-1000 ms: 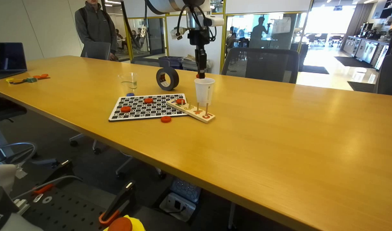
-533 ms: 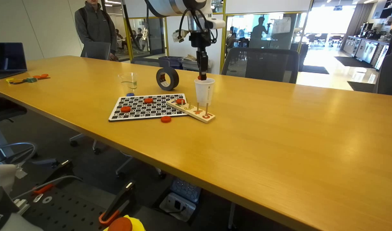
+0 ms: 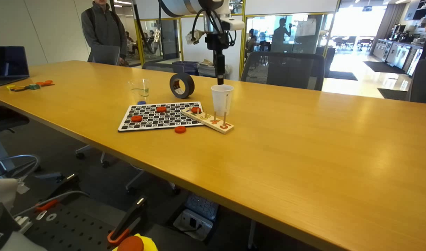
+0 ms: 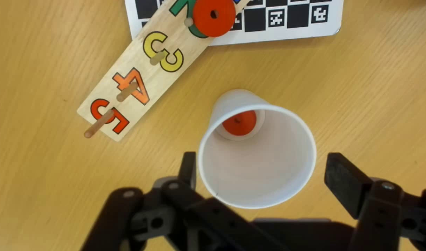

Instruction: Put the blue square into the transparent cup and the orange squares into the white cup.

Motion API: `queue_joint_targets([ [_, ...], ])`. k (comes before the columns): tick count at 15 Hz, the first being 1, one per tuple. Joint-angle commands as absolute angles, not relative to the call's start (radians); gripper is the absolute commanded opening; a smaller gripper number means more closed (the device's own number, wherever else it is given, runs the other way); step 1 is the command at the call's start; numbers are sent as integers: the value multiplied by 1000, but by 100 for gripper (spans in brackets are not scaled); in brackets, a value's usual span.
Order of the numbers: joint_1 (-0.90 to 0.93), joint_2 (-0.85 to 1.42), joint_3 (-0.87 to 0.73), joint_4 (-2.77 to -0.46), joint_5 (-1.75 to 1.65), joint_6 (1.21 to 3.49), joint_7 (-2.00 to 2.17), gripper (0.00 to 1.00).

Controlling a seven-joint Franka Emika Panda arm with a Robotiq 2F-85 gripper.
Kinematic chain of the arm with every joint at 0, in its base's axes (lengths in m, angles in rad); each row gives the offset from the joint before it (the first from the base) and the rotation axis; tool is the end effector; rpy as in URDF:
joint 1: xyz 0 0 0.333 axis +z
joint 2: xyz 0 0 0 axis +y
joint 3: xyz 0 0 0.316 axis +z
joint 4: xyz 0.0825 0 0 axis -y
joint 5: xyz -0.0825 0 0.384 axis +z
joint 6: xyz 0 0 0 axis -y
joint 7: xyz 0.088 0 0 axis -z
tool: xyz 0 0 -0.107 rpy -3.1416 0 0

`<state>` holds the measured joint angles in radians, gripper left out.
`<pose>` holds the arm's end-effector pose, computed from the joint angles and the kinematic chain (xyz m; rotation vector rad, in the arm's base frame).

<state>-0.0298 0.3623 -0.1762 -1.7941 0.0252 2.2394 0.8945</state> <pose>0.6394 -0.1237 0.3597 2.6666 -1.6372 0.1526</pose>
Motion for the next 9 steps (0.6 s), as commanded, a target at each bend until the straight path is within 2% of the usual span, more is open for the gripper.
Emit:
queue_joint_targets([
  [1, -9, 291, -159, -1838, 52, 2208, 977, 100],
  [9, 25, 229, -88, -1958, 177, 2186, 1187, 100],
])
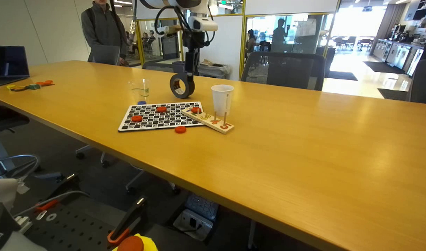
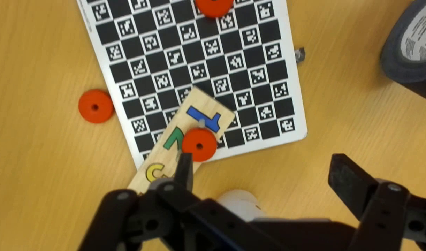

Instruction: Put the blue square into the transparent cup and the orange squares into the white cup.

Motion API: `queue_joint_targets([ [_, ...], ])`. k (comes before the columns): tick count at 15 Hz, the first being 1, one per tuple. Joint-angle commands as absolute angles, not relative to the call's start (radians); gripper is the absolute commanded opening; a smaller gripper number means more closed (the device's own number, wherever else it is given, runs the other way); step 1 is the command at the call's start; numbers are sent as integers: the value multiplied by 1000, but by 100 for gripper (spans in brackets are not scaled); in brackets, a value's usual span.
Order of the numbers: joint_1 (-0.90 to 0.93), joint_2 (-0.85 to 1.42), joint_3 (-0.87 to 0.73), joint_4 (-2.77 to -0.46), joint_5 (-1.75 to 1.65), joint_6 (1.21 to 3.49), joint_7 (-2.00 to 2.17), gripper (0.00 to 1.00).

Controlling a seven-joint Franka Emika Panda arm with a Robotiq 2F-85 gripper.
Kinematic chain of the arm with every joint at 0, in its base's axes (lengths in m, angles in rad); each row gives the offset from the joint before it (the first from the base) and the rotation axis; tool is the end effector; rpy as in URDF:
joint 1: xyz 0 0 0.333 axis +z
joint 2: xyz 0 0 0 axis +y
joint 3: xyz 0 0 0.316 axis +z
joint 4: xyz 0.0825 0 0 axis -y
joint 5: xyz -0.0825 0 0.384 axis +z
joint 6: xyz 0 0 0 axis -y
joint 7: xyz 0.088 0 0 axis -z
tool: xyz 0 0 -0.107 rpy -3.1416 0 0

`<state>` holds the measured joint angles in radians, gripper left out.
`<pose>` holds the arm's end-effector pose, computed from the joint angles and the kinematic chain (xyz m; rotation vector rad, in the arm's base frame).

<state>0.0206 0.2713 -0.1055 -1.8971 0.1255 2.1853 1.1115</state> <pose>0.6164 -0.0446 0.3630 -2.4746 1.8114 0.0309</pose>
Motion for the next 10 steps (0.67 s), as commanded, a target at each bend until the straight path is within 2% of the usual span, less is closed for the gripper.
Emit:
queue_joint_targets([
  [1, 26, 230, -84, -1973, 195, 2194, 1223, 100],
  [10, 19, 247, -78, -2062, 261, 2293, 1364, 100],
])
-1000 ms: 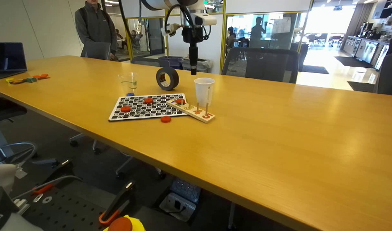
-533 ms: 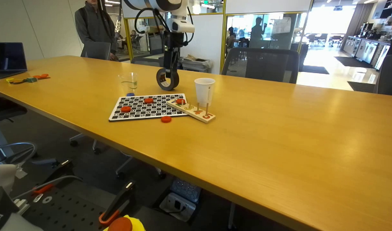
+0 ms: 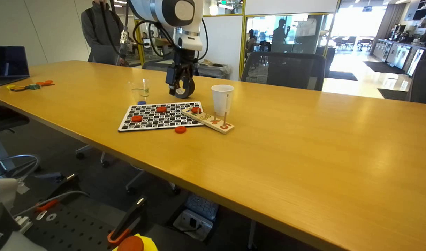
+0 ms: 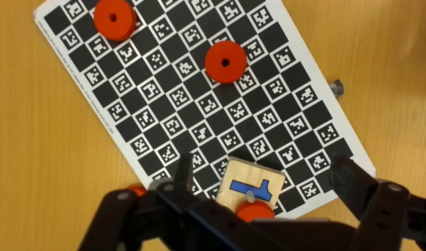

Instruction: Put the blue square into the transparent cup and the orange squares into the white cup.

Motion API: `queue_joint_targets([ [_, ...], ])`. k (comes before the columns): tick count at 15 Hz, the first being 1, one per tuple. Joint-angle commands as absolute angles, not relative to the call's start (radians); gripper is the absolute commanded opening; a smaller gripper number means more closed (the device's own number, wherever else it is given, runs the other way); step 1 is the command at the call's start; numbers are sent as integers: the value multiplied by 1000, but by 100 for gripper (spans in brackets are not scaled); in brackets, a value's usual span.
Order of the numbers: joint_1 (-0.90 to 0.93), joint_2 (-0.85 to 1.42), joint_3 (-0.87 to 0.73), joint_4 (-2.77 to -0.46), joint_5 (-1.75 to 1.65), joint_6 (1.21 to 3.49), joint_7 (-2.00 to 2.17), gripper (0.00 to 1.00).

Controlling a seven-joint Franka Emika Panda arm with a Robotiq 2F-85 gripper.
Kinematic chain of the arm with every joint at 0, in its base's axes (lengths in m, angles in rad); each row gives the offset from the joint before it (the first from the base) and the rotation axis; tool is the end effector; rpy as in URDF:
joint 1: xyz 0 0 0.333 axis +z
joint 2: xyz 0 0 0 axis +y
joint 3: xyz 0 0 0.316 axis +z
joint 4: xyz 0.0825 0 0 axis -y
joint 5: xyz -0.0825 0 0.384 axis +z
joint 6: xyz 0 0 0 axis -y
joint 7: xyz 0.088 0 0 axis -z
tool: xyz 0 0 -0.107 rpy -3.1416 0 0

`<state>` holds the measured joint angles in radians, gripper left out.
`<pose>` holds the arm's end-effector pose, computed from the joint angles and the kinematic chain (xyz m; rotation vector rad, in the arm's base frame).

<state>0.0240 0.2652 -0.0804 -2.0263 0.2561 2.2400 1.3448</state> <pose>0.5880 -0.0245 0.3146 -2.1455 2.1293 0.2190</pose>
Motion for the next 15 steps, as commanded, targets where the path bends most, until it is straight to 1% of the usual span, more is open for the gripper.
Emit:
queue_joint_targets([
  [1, 17, 252, -78, -2067, 257, 2307, 1350, 100],
  [7, -9, 298, -88, -2062, 254, 2362, 1302, 100],
  [15, -29, 346, -93, -2049, 273, 2373, 1324, 100],
])
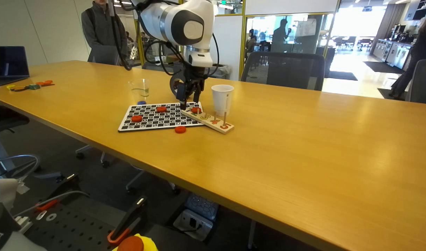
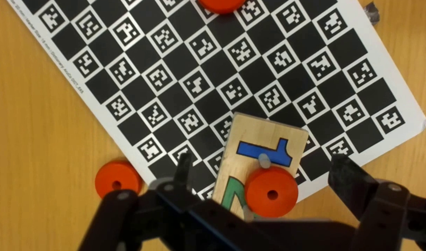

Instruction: Put the blue square into the transparent cup and the orange squares into the white cup.

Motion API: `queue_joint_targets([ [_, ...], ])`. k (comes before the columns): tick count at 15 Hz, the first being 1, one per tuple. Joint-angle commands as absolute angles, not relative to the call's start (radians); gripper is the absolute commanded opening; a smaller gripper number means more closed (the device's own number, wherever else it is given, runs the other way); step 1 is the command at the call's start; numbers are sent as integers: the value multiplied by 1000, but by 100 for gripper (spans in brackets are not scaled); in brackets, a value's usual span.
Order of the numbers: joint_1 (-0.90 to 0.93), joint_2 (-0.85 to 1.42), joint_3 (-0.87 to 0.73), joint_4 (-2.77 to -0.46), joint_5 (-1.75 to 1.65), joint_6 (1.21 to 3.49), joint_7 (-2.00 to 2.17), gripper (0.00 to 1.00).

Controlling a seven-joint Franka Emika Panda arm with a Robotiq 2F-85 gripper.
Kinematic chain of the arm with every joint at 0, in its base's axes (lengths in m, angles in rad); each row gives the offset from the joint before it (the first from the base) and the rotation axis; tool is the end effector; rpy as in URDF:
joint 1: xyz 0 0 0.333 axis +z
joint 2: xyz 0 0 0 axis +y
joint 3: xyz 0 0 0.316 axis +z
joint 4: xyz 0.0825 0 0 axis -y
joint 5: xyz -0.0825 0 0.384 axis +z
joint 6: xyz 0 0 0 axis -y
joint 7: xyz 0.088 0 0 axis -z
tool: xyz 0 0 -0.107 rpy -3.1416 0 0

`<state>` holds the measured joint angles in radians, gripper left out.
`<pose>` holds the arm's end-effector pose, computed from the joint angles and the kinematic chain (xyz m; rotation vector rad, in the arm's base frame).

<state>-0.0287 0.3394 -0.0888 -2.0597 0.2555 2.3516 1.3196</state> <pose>0.5831 -0.0643 0.2663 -2.0988 2.1981 0.1818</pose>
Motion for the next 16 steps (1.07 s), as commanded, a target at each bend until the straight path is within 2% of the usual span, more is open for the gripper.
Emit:
queue_joint_targets([
  [1, -28, 348, -94, -2050, 275, 2382, 1333, 100],
  [16, -16, 378, -115, -2035, 251, 2431, 1484, 100],
])
